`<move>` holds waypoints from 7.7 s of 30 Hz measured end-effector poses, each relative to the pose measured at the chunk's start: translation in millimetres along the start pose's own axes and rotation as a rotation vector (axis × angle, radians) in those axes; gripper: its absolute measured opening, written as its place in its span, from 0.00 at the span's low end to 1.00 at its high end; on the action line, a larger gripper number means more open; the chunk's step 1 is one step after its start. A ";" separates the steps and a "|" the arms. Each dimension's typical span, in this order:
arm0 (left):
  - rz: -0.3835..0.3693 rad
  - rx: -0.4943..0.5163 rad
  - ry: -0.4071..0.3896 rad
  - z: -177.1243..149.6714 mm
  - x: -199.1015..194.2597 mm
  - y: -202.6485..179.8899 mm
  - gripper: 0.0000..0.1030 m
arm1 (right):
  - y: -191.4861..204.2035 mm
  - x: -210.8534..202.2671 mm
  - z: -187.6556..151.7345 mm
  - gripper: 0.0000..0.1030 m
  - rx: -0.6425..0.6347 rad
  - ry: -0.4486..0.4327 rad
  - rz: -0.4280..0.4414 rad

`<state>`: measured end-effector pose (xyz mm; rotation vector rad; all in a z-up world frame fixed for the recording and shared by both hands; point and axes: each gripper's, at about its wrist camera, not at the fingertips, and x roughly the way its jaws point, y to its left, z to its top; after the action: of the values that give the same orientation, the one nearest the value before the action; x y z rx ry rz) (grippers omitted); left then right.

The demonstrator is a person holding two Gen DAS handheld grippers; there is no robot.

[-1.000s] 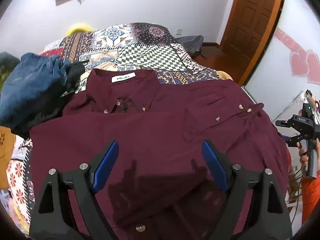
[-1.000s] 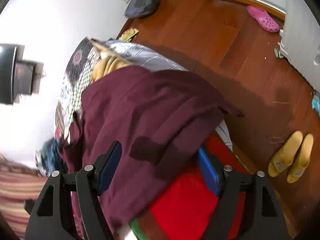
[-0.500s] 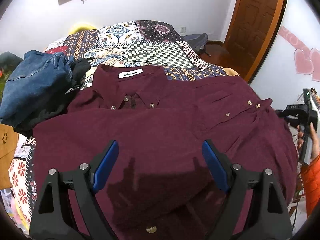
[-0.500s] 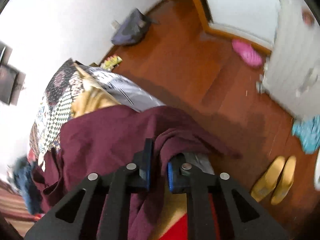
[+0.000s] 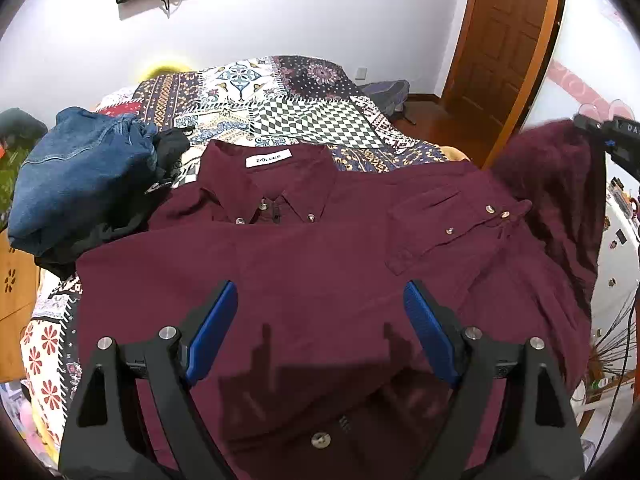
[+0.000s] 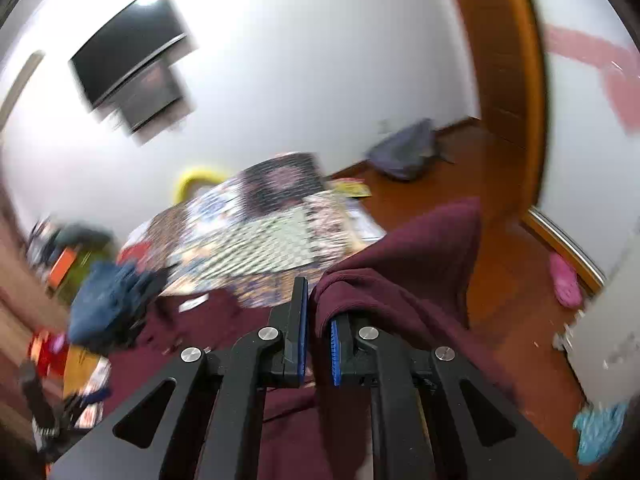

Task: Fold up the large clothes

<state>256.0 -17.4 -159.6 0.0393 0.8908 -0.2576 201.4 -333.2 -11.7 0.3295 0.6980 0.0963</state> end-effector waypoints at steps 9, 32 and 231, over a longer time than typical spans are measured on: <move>-0.021 -0.025 -0.009 -12.4 -13.3 16.0 0.82 | 67.1 55.0 -77.8 0.08 -0.215 0.279 0.068; -0.032 -0.008 -0.017 -13.8 -14.8 -2.9 0.82 | 14.0 -7.6 -57.6 0.62 0.019 0.177 -0.053; 0.177 -0.368 0.106 -162.5 -99.5 185.1 0.84 | 27.2 -42.8 -136.8 0.66 -0.250 0.388 -0.099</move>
<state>116.4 205.2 -198.5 -0.2107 1.0222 0.0765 81.1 -279.6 -74.5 0.0334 1.0730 0.1536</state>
